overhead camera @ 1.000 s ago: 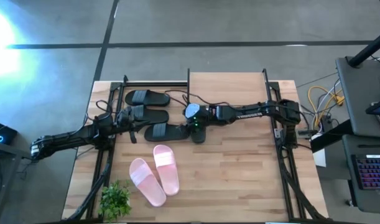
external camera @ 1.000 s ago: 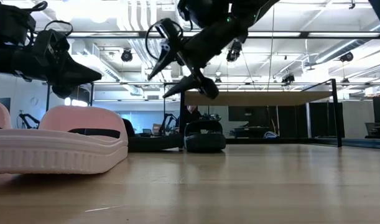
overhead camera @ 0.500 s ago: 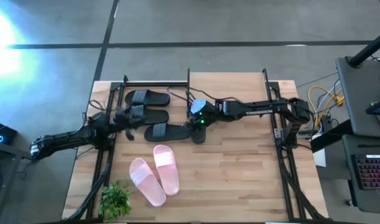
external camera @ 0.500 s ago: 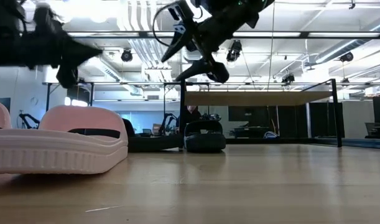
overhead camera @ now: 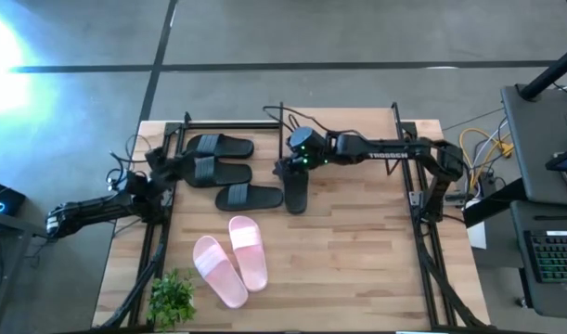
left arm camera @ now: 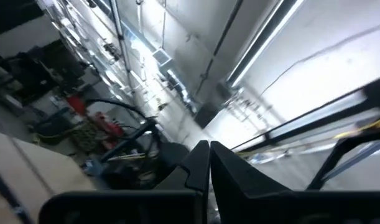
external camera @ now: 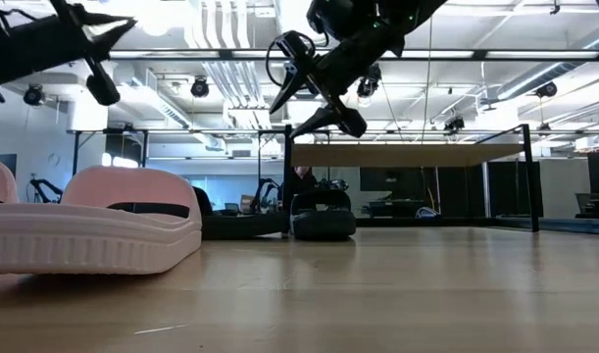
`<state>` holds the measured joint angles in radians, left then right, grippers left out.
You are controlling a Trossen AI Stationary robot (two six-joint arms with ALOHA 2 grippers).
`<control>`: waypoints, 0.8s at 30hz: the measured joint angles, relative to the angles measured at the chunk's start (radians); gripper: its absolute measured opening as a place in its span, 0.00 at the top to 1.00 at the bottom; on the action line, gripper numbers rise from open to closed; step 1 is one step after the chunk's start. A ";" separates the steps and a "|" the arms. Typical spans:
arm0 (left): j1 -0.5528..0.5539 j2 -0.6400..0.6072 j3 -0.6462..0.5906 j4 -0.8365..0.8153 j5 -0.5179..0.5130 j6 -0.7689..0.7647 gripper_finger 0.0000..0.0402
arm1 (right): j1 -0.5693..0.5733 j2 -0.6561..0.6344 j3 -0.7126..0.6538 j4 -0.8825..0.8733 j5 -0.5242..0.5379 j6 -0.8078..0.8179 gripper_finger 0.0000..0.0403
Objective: Pick and place slides into the shelf
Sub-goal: Put the black slide under the shelf
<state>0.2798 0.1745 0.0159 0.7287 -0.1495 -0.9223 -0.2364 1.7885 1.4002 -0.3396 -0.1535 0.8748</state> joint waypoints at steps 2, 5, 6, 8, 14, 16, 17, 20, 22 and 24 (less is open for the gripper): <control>0.000 0.007 0.017 0.039 -0.002 -0.011 1.00 | -0.004 0.000 0.000 0.001 -0.002 0.015 0.44; 0.001 0.021 0.067 0.015 -0.026 -0.014 1.00 | -0.006 0.000 0.000 -0.001 -0.003 0.034 0.44; 0.002 0.030 0.090 -0.031 -0.023 -0.014 1.00 | -0.006 0.000 0.000 -0.001 -0.003 0.035 0.44; 0.001 0.060 0.161 -0.192 -0.007 -0.015 1.00 | -0.006 0.000 0.000 -0.005 -0.005 0.035 0.44; 0.001 0.257 0.478 -0.980 0.073 -0.028 1.00 | -0.006 0.000 0.000 -0.053 -0.034 0.034 0.44; 0.001 0.323 0.558 -1.248 0.079 -0.011 1.00 | -0.006 -0.001 0.000 -0.101 -0.040 0.034 0.44; 0.001 0.353 0.581 -1.330 0.083 -0.012 1.00 | -0.006 -0.004 0.000 -0.136 -0.039 0.034 0.44; 0.002 0.452 0.582 -1.351 0.143 -0.015 1.00 | -0.006 -0.014 0.000 -0.241 -0.039 0.026 0.44; 0.002 0.493 0.554 -1.310 0.180 -0.022 1.00 | -0.006 -0.021 0.000 -0.313 -0.033 0.011 0.44; 0.003 0.527 0.518 -1.282 0.185 -0.042 1.00 | -0.006 -0.034 -0.008 -0.364 -0.025 -0.001 0.44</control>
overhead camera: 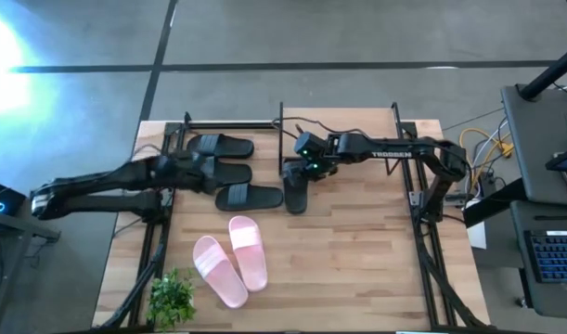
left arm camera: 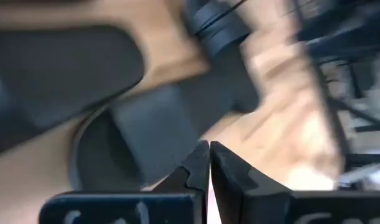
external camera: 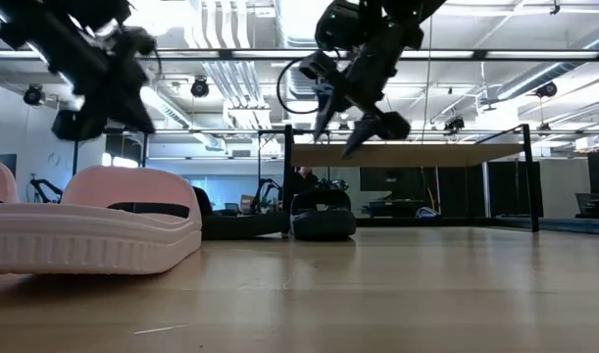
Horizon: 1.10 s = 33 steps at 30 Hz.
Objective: Pick and place slides into the shelf
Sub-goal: Put the black slide under the shelf
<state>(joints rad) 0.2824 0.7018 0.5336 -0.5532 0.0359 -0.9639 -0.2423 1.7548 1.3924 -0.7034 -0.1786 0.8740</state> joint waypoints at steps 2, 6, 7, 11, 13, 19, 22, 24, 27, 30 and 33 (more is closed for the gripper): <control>0.002 0.021 -0.047 0.040 0.000 -0.033 1.00 | 0.008 -0.016 -0.012 -0.032 0.028 0.000 0.44; 0.003 -0.015 -0.164 0.263 0.049 -0.141 1.00 | 0.031 -0.055 -0.045 -0.065 0.071 0.005 0.44; 0.004 -0.032 -0.198 0.314 0.057 -0.181 1.00 | 0.035 -0.067 -0.058 -0.060 0.074 0.009 0.44; 0.005 -0.124 -0.306 0.435 0.060 -0.322 0.99 | 0.050 -0.116 -0.117 -0.058 0.080 0.049 0.44; 0.005 -0.168 -0.348 0.439 0.069 -0.384 0.97 | 0.055 -0.142 -0.151 -0.059 0.086 0.071 0.44; 0.005 -0.257 -0.416 0.437 0.072 -0.496 0.76 | 0.055 -0.222 -0.243 -0.037 0.099 0.123 0.44; 0.005 -0.261 -0.425 0.431 0.081 -0.497 0.63 | 0.055 -0.262 -0.288 0.002 0.102 0.153 0.44; 0.005 -0.247 -0.425 0.382 0.086 -0.496 0.55 | 0.055 -0.286 -0.321 0.026 0.104 0.177 0.44; 0.005 -0.210 -0.426 0.325 0.086 -0.493 0.46 | 0.055 -0.315 -0.363 0.060 0.121 0.211 0.44; 0.005 -0.166 -0.425 0.347 0.086 -0.488 0.43 | 0.055 -0.337 -0.395 0.068 0.130 0.240 0.44; 0.005 -0.124 -0.425 0.421 0.070 -0.474 0.43 | 0.055 -0.348 -0.411 0.076 0.131 0.253 0.44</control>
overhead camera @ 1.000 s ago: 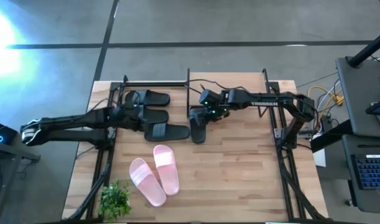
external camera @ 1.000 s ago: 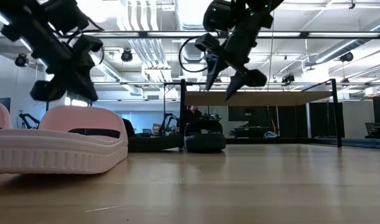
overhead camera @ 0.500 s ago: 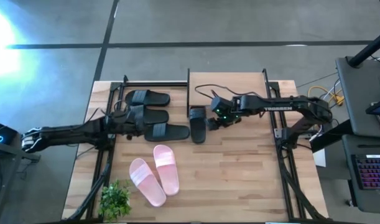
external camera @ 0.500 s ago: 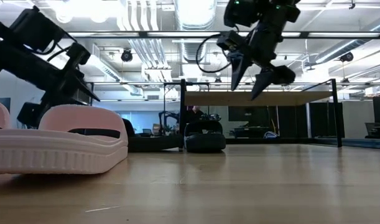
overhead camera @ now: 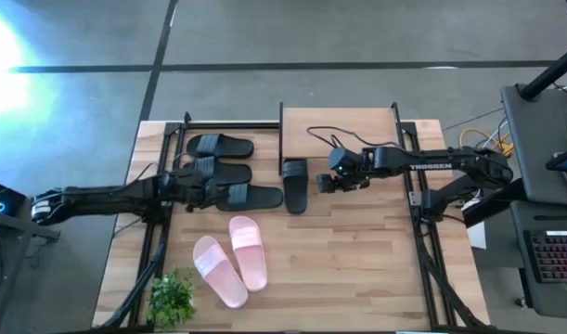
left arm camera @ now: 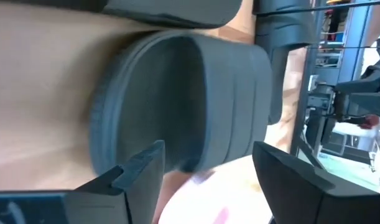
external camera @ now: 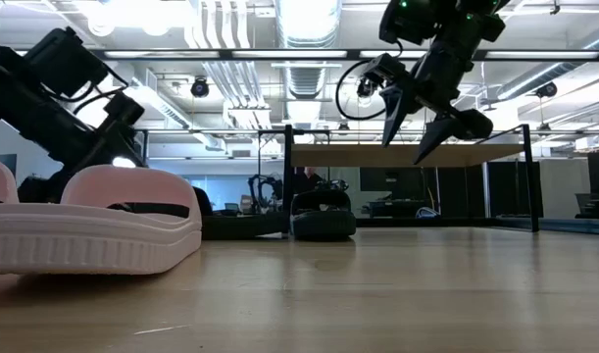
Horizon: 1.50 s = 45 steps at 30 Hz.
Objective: Pick and place slides into the shelf
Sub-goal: Put the black slide under the shelf
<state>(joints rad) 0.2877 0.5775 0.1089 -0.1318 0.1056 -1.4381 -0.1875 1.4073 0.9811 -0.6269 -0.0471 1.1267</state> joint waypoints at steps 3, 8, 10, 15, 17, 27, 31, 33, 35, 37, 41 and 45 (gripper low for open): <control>0.000 0.054 0.000 0.043 -0.011 0.005 0.43 | 0.000 0.001 -0.004 0.008 0.000 0.000 0.44; 0.000 0.179 -0.001 0.131 -0.014 0.018 0.43 | 0.000 0.001 -0.004 0.021 0.021 0.000 0.44; 0.000 0.227 -0.001 0.234 -0.010 0.030 0.43 | 0.000 0.001 -0.004 0.021 0.023 0.000 0.44; 0.001 0.369 0.005 0.431 -0.009 0.032 0.49 | 0.000 0.001 -0.004 0.021 0.023 0.000 0.44; 0.001 0.431 0.005 0.489 -0.003 0.032 0.53 | 0.000 0.001 -0.004 0.022 0.023 0.000 0.44; 0.001 0.640 0.007 0.787 0.141 0.087 0.92 | 0.000 0.001 -0.004 0.024 0.023 -0.001 0.44; 0.001 0.619 0.006 0.804 0.136 0.090 0.98 | 0.000 0.002 -0.004 0.026 0.023 0.000 0.44; 0.001 0.593 0.007 0.799 0.133 0.091 0.98 | 0.000 0.002 -0.004 0.027 0.023 0.000 0.44; 0.001 0.553 0.007 0.796 0.131 0.091 0.99 | 0.000 0.002 -0.004 0.027 0.023 0.000 0.44; 0.001 0.511 0.007 0.797 0.130 0.092 0.99 | 0.000 0.002 -0.004 0.027 0.023 0.000 0.44; -0.001 0.440 0.029 0.772 0.197 0.116 1.00 | 0.000 0.002 -0.004 0.023 0.023 0.028 0.44; -0.004 0.429 0.159 0.507 0.305 0.283 1.00 | 0.001 -0.003 -0.004 -0.005 0.021 0.046 0.44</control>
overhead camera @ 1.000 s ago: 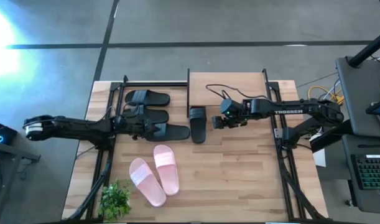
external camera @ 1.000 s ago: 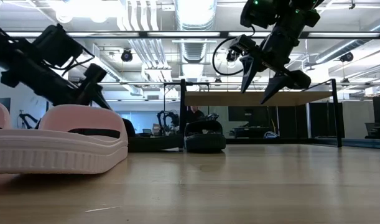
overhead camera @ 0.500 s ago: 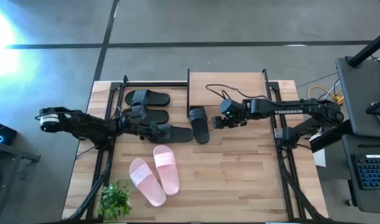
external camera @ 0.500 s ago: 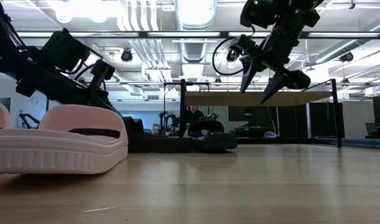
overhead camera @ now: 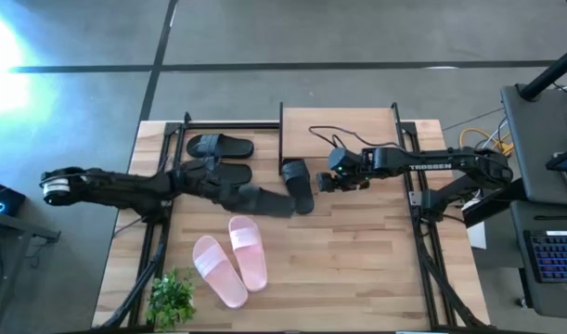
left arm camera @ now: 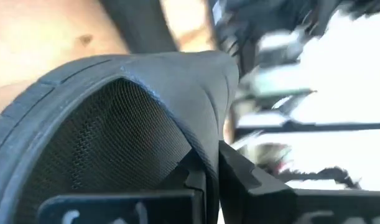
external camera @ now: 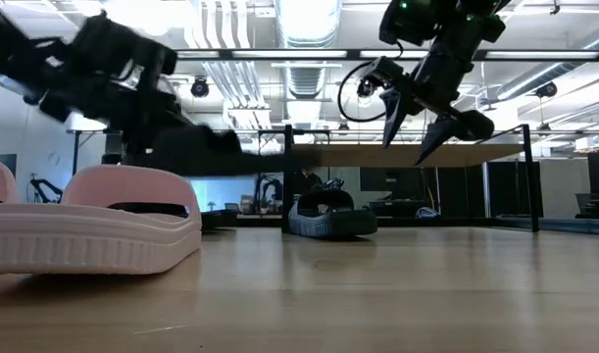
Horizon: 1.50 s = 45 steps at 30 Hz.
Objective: Pick and place slides into the shelf
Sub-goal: Put the black slide under the shelf
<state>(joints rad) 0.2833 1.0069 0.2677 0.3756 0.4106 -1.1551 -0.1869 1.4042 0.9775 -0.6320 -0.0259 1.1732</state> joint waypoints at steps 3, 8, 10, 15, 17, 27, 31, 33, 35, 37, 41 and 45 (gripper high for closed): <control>0.001 0.061 0.137 -0.247 0.002 0.197 1.00 | 0.015 -0.028 0.000 -0.033 0.002 0.029 0.44; 0.001 0.235 0.334 -0.269 0.077 0.385 1.00 | 0.066 -0.112 0.000 -0.107 0.054 0.082 0.44; -0.009 0.308 0.408 -0.263 0.102 0.422 1.00 | 0.095 -0.149 0.000 -0.144 0.080 0.110 0.44; -0.078 0.487 0.560 -0.272 0.184 0.485 1.00 | 0.198 -0.224 0.000 -0.260 0.140 0.194 0.44; -0.120 0.553 0.619 -0.269 0.211 0.514 1.00 | 0.247 -0.244 0.000 -0.315 0.169 0.239 0.44; -0.241 0.817 0.847 -0.272 0.272 0.636 1.00 | 0.581 -0.250 -0.006 -0.355 0.248 0.603 0.44; -0.257 0.882 0.871 -0.274 0.280 0.639 1.00 | 0.718 -0.205 -0.007 -0.332 0.319 0.808 0.44; -0.264 0.905 0.875 -0.270 0.261 0.634 1.00 | 0.768 -0.170 -0.008 -0.313 0.342 0.893 0.44; -0.272 0.919 0.875 -0.271 0.204 0.590 0.97 | 0.793 -0.134 -0.007 -0.286 0.344 0.933 0.44; -0.277 0.928 0.875 -0.267 0.140 0.544 0.92 | 0.808 -0.094 -0.008 -0.254 0.341 0.948 0.44; -0.279 0.928 0.881 -0.268 0.116 0.506 0.78 | 0.809 -0.020 -0.008 -0.106 0.344 0.918 0.44; -0.284 0.904 0.882 -0.277 0.112 0.506 0.63 | 0.805 0.053 -0.007 0.062 0.387 0.865 0.47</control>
<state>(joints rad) -0.0005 1.9107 1.1500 0.0985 0.5225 -0.6491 0.6178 1.4568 0.9701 -0.5701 0.3608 2.0380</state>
